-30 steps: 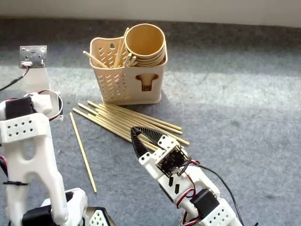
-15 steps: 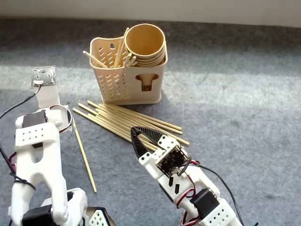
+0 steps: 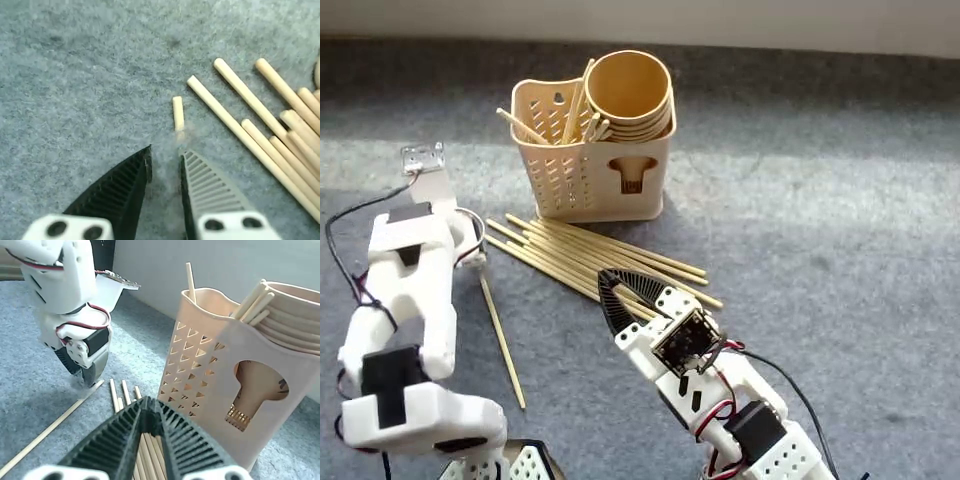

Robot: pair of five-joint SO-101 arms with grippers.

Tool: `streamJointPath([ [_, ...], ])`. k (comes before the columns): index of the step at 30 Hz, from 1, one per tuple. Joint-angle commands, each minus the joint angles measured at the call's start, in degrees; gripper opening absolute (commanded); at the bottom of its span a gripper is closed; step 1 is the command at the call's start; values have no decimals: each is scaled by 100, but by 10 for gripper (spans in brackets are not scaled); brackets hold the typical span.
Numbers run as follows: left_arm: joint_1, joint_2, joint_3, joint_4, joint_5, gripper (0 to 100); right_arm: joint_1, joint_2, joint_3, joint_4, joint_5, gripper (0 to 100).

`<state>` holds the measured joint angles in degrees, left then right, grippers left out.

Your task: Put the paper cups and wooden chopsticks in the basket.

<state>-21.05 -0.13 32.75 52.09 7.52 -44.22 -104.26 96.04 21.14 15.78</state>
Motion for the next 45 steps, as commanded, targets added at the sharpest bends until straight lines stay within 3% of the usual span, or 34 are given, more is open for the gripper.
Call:
streamJointPath([
  [1,48,470,-637,-62,53,101,-57,-66,532,31,79,5],
  [11,75,1262,-1393,0,62,101,-57,-75,532,31,79,5],
  [30,92,3618,-4585,2479,62,75,-57,-84,532,31,79,5],
  [35,189,4057,-5253,2848,62,21,-57,-84,532,31,79,5],
  [45,233,4224,-5578,3059,62,10,-57,-84,532,31,79,5],
])
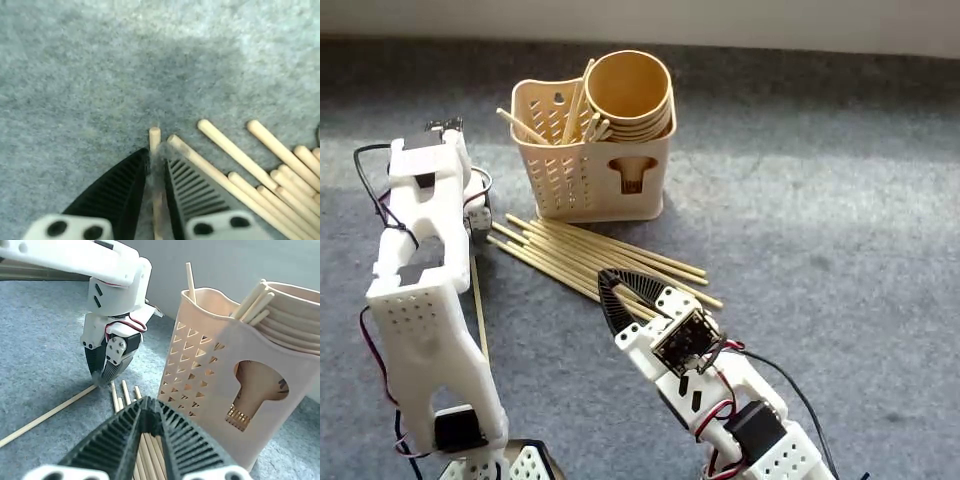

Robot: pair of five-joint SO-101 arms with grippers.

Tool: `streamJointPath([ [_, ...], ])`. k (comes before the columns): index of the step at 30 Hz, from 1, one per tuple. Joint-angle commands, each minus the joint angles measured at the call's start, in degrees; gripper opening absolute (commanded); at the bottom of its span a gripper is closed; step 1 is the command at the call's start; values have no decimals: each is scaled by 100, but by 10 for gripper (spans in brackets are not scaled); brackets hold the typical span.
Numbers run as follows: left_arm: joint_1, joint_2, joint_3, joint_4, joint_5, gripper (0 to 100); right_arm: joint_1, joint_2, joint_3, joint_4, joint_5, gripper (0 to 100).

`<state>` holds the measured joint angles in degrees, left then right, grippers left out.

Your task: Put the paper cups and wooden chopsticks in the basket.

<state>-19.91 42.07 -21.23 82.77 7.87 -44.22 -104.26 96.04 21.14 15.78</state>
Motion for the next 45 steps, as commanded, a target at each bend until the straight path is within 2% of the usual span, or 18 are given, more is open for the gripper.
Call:
streamJointPath([
  [1,119,-4,-224,-9,26,3,-57,-75,532,31,79,5],
  [12,84,-989,-919,774,26,5,-48,-66,532,31,79,5],
  [29,127,-3477,-910,1046,35,5,-48,-66,532,31,79,5],
  [36,593,-4602,-927,923,35,5,-57,-57,532,31,79,5],
  [45,1182,-5569,-954,-26,598,5,-57,-57,532,31,79,5],
])
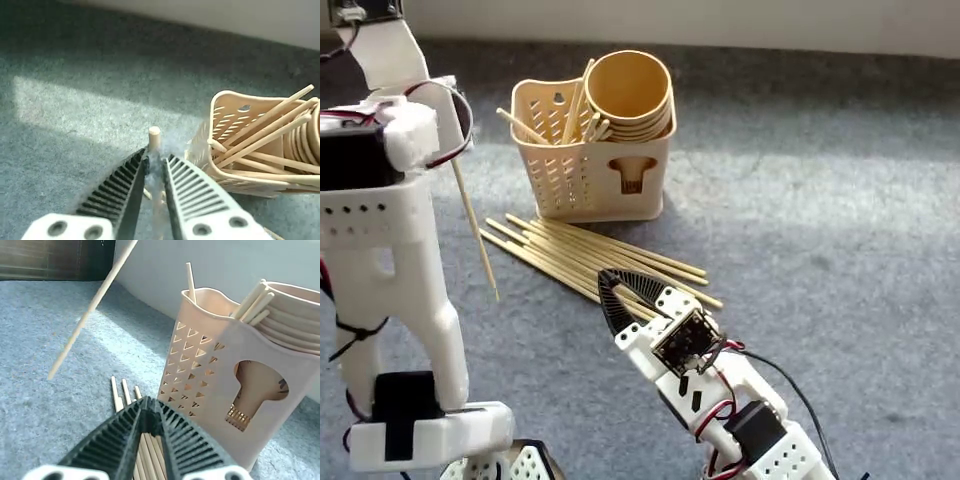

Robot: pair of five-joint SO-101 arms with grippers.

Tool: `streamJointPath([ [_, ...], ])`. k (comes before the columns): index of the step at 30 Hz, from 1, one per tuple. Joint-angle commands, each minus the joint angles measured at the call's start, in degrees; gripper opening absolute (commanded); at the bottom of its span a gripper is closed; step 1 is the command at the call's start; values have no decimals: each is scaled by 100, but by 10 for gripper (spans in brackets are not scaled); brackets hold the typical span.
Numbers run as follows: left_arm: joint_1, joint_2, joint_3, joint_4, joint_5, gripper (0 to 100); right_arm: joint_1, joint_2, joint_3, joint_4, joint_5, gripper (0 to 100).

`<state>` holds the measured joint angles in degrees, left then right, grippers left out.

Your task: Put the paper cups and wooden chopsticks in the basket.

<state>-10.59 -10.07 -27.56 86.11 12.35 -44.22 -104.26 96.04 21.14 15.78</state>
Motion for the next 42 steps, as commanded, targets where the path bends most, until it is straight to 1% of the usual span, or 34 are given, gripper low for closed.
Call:
streamJointPath([
  [1,321,-409,-321,-484,149,5,-57,-57,532,31,79,5],
  [8,681,-523,-286,-1363,167,5,-57,-57,532,31,79,5],
  [11,734,-532,-312,-1618,510,5,-57,-57,532,31,79,5],
  [15,734,-620,-585,-1987,800,5,-57,-57,532,40,79,5],
  [24,699,-760,-637,-2822,765,5,-57,-57,532,40,79,5],
  [26,567,-760,-637,-2989,774,5,-57,-57,532,40,79,5],
  [30,497,-743,-620,-3068,765,5,-57,-57,532,40,79,5],
  [33,497,-752,-312,-3103,756,5,-57,-57,532,40,88,5],
  [34,488,-760,-189,-3226,747,5,-57,-57,532,40,88,5],
  [40,488,-752,602,-4316,738,5,-57,-57,532,40,88,5],
  [42,488,-752,892,-4677,563,5,-57,-57,532,40,88,5],
])
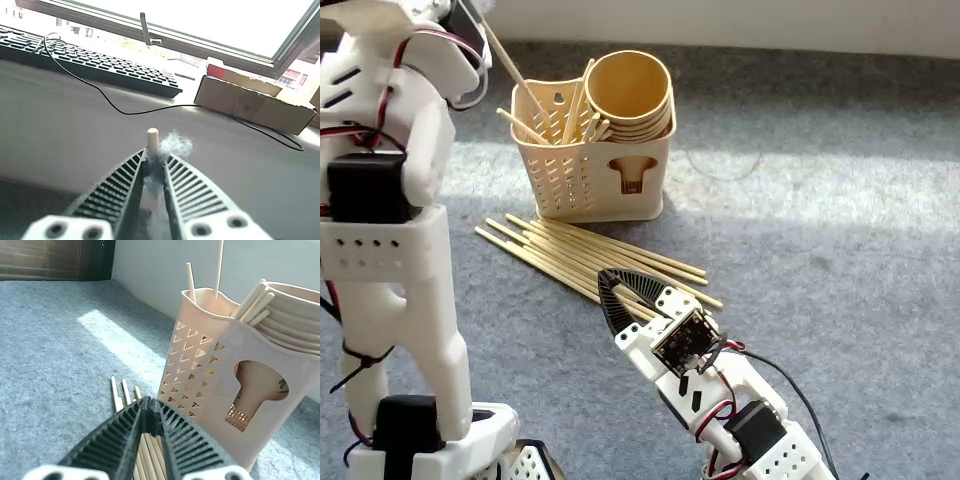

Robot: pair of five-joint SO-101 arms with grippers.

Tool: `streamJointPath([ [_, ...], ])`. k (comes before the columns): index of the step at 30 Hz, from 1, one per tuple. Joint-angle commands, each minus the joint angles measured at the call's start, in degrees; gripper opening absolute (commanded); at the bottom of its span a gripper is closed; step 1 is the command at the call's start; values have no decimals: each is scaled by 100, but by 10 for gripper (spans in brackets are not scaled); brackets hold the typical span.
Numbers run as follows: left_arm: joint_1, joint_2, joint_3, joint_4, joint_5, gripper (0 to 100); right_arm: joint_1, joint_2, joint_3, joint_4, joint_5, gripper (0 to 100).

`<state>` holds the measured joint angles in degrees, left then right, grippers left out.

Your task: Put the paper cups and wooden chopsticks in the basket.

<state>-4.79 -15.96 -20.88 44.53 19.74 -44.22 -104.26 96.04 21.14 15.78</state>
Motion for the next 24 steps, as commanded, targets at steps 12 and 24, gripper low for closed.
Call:
streamJointPath([
  [12,-48,-127,1710,-2127,-879,7,-57,-57,532,40,88,5],
  [24,295,-110,2035,-2084,-1345,58,-57,-57,532,40,88,5],
])
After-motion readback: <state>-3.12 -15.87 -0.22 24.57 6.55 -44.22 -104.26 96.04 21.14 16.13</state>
